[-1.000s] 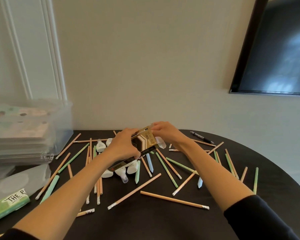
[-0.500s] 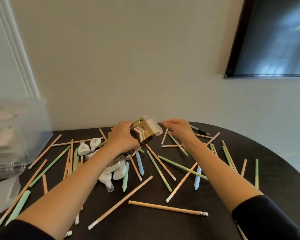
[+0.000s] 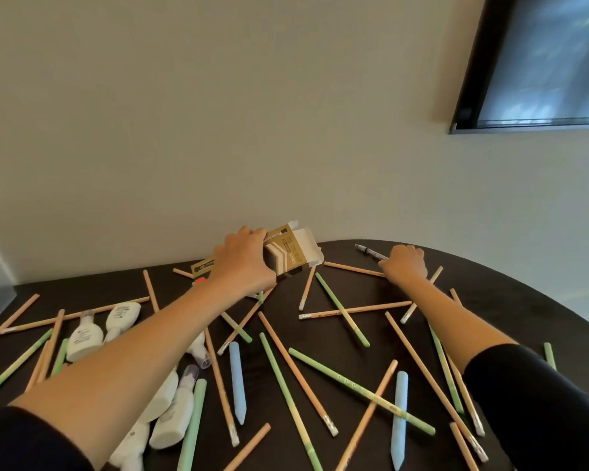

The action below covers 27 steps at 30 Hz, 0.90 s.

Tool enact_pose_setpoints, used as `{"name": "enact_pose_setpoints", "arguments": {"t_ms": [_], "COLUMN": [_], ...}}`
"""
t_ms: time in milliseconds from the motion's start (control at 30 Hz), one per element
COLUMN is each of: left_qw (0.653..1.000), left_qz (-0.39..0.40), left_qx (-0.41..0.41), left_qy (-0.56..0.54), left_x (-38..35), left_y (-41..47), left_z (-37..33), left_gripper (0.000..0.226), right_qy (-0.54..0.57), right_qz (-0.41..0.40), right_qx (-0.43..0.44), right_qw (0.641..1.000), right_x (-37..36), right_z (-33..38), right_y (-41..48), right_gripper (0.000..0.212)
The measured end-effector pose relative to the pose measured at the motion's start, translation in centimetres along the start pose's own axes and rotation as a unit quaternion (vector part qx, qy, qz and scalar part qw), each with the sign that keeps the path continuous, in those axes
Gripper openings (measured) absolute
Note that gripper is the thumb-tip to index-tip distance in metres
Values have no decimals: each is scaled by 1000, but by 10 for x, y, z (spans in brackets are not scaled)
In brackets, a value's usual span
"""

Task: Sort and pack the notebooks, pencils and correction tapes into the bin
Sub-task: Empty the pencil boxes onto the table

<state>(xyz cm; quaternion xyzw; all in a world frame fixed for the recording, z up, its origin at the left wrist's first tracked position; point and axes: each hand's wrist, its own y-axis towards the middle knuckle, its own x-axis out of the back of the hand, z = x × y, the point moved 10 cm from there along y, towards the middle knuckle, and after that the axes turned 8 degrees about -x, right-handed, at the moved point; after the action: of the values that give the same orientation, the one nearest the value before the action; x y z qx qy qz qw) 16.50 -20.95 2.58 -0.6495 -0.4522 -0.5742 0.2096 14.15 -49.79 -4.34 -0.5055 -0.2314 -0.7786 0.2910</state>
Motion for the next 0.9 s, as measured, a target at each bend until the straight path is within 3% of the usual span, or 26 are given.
{"name": "enact_pose_setpoints", "arguments": {"t_ms": [200, 400, 533, 600, 667, 800, 900], "left_qw": [1000, 1000, 1000, 1000, 1000, 999, 997], "left_qz": [4, 0, -12, -5, 8, 14, 5], "left_qx": [-15, -23, -25, -21, -15, 4, 12], "left_qy": [10, -10, -13, -20, -26, -45, -72], "left_x": [-14, -16, 1, 5, 8, 27, 46], "left_y": [14, 11, 3, -3, -13, -42, -73], "left_z": [-3, -8, -8, -7, -5, 5, 17], "left_gripper": [69, 72, 71, 72, 76, 79, 71], "right_qy": [-102, -61, 52, 146, 259, 414, 486], "right_qz": [-34, -42, -76, -57, -11, 77, 130], "right_qx": [29, 39, 46, 46, 56, 69, 79], "right_qw": [994, 996, 995, 987, 964, 904, 860], "right_x": [-8, 1, 21, 28, 34, 56, 74], "right_z": [0, 1, 9, 19, 34, 64, 87], "right_y": [9, 3, -14, -24, -40, -85, -122], "right_gripper": [29, 24, 23, 25, 27, 4, 13]}}
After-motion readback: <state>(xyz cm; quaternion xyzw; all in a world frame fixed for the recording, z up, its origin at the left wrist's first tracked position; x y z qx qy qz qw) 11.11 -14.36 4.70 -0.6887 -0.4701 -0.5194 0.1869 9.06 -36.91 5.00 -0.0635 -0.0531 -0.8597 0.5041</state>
